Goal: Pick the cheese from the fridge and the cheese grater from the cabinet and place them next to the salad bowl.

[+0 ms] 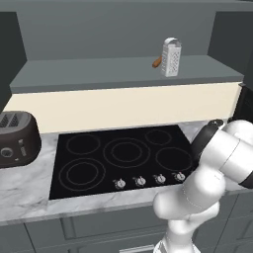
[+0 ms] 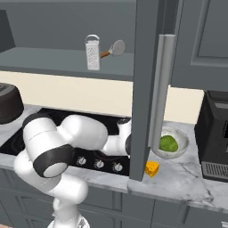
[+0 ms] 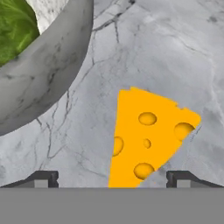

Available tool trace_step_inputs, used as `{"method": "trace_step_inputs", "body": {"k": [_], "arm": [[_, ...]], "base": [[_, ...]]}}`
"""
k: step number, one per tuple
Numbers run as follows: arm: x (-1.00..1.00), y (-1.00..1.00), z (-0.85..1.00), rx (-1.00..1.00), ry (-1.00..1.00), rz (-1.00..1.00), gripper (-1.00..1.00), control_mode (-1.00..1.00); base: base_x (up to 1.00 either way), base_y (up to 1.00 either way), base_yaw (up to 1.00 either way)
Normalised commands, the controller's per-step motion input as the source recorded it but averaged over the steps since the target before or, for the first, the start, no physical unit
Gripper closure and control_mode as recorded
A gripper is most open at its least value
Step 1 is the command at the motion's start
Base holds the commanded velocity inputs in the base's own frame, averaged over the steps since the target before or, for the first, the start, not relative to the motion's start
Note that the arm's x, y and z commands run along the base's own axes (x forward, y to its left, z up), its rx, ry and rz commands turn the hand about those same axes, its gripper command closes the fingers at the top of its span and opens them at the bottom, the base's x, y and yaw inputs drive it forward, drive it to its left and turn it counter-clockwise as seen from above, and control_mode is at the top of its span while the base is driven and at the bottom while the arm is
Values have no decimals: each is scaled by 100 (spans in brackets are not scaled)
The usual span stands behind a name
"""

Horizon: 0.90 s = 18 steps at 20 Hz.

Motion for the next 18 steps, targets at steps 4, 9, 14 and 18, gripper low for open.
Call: {"method": "trace_step_inputs", "body": {"k": [4, 9, 14, 18], "arm": [[-5, 35, 19, 0, 0, 18, -100, -100], [-5, 33, 31, 0, 4, 22, -100, -100], [-13, 27, 46, 0, 16, 27, -100, -100], [-22, 27, 53, -1, 20, 30, -100, -100]], "base": [[0, 0, 0], [0, 0, 0], [0, 0, 0], [0, 0, 0]]}}
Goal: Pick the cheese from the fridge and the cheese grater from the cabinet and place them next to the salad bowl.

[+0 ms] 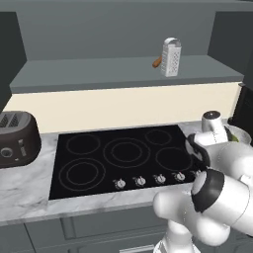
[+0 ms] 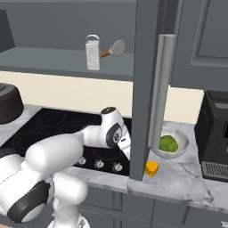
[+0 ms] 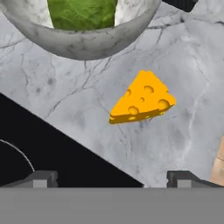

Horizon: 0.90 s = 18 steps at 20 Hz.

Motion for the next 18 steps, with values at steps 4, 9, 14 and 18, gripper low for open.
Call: {"method": "trace_step_inputs", "body": {"k": [4, 9, 14, 18], "arm": [[-29, 24, 50, -1, 12, 28, -100, -100], [-32, 22, 46, 0, 0, 25, -100, -100], [-16, 39, 43, 0, -8, 20, -100, -100], [-7, 44, 45, 0, -7, 25, -100, -100]], "base": [[0, 0, 0], [0, 0, 0], [0, 0, 0], [0, 0, 0]]}}
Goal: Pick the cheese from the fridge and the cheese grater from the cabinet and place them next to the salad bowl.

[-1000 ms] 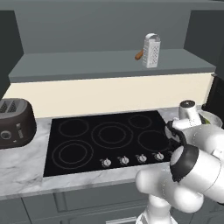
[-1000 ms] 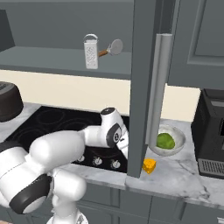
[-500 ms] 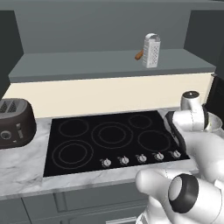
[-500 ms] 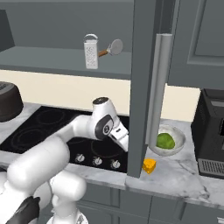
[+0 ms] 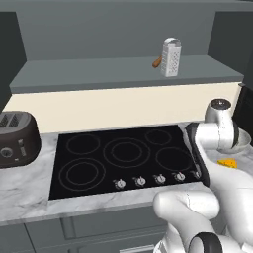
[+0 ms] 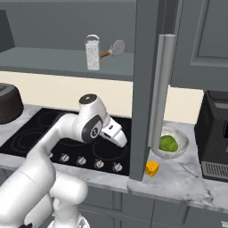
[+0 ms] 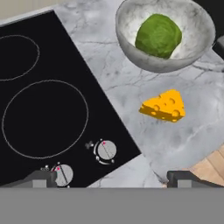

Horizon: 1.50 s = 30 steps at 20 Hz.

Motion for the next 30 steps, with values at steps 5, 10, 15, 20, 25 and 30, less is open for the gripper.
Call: {"method": "trace_step_inputs", "body": {"k": [5, 10, 15, 20, 25, 30], "arm": [[0, 31, 52, 0, -18, 27, -100, -100], [0, 23, 56, 0, -27, 28, -100, -100], [0, 26, 64, 2, -23, 23, -100, -100], [0, 32, 69, 0, -7, 16, -100, -100], [0, 30, 69, 0, -2, 8, -100, -100], [1, 18, 64, 0, -3, 5, -100, -100]], "base": [[0, 0, 0], [0, 0, 0], [0, 0, 0], [0, 0, 0], [0, 0, 0], [0, 0, 0]]}}
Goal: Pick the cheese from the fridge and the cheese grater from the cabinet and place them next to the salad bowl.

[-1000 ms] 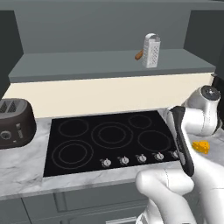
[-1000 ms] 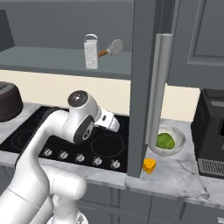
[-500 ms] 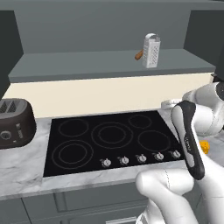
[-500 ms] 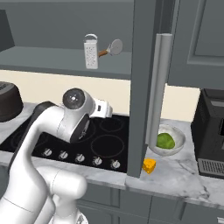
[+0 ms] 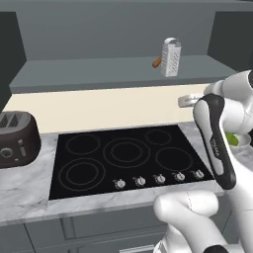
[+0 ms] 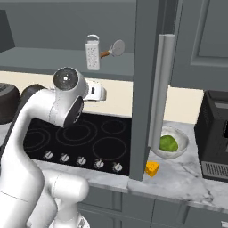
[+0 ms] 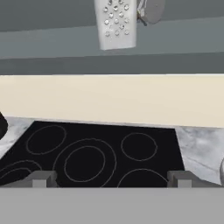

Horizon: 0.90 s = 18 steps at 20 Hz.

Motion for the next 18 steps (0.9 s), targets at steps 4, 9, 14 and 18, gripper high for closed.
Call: {"method": "trace_step_inputs", "body": {"k": [4, 9, 14, 18], "arm": [[18, 19, 52, 0, -3, 0, -100, -100], [26, 18, 50, 0, -9, 2, -100, -100], [30, 12, 46, -1, -1, 3, -100, -100], [29, 0, 28, 0, -1, 1, -100, -100]], "base": [[0, 0, 0], [0, 0, 0], [0, 0, 0], [0, 0, 0]]}}
